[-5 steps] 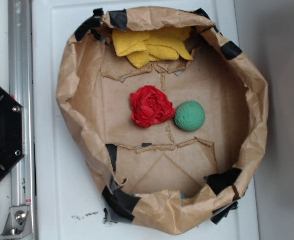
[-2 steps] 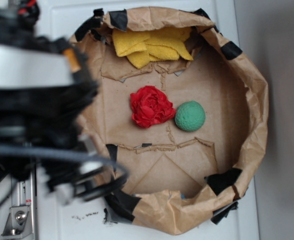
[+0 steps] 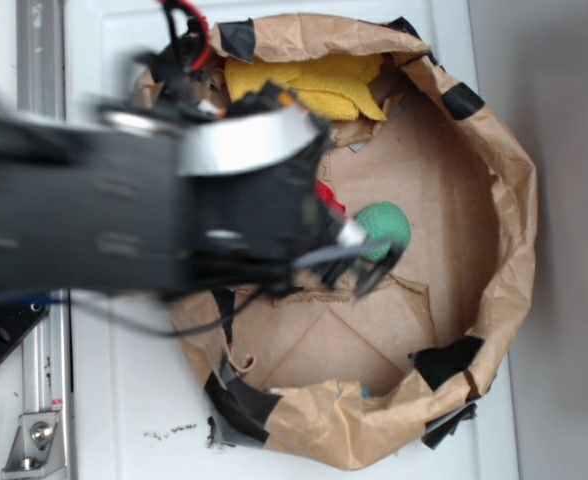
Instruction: Grab the yellow cloth.
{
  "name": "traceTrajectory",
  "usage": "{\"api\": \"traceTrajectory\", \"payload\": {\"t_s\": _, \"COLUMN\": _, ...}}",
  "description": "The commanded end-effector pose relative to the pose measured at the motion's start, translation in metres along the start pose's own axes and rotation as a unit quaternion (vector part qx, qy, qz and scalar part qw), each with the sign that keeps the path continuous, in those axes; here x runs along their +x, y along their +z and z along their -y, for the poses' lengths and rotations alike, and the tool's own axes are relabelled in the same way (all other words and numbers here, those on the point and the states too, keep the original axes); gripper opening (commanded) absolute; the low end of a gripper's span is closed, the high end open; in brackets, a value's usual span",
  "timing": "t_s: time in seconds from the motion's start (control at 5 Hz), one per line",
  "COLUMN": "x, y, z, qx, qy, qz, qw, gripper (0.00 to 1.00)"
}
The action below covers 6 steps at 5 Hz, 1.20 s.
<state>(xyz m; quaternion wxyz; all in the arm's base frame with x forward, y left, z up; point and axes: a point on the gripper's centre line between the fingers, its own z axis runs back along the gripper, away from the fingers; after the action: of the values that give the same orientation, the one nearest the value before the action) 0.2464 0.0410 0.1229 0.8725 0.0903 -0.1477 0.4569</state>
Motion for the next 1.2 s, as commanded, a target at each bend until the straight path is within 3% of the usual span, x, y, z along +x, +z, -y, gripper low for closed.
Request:
{"api": "traceTrajectory", "payload": {"t_s": 0.0, "x": 0.028, "y": -0.056, "z": -0.025, "qx": 0.038, "qy": 0.074, "qz": -0.032, "qw": 0.996, "gripper": 1.00}}
{"api": "traceTrajectory", "payload": {"t_s": 0.2, "x": 0.039, "y": -0.071, "z": -0.049, "qx": 0.070, "qy": 0.081, "qz": -0.024, "qw": 0.994, "gripper": 1.00}}
{"api": "traceTrajectory", "payload": {"t_s": 0.6, "x": 0.059, "y": -0.113, "z": -0.059, "qx": 0.096, "qy": -0.032, "qz": -0.085, "qw": 0.991, "gripper": 1.00}}
{"api": "traceTrajectory", "payload": {"t_s": 0.8, "x": 0.054, "y": -0.115, "z": -0.055, "qx": 0.091, "qy": -0.045, "qz": -0.072, "qw": 0.992, "gripper": 0.00}}
{"api": "traceTrajectory", "payload": {"t_s": 1.0, "x": 0.054, "y": -0.116, "z": -0.054, "qx": 0.090, "qy": -0.066, "qz": -0.081, "qw": 0.990, "gripper": 0.00}}
